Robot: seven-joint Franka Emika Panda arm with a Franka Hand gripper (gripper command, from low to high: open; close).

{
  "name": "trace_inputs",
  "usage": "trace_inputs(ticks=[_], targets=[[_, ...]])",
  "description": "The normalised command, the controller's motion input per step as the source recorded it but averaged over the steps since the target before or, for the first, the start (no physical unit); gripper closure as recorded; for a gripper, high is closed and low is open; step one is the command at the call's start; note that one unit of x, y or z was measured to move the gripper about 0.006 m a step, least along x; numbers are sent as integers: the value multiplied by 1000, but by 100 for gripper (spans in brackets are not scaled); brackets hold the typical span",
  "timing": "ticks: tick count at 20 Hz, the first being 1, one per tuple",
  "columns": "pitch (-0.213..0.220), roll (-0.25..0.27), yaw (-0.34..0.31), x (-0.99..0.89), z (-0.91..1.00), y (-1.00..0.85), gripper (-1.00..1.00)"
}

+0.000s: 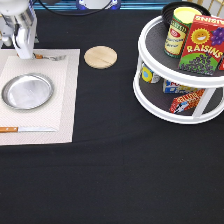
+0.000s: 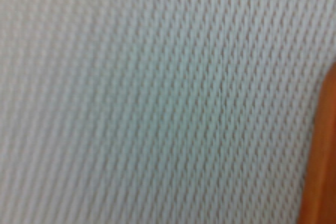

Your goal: Arrange plate and fork

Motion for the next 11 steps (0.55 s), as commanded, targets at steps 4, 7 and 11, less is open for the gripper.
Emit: trace_inputs(ticks=[4,7,11], targets=[[108,-36,26,321,653,161,-100],[78,-2,0,135,69,38,-100],[0,0,0,0,0,0,-100]])
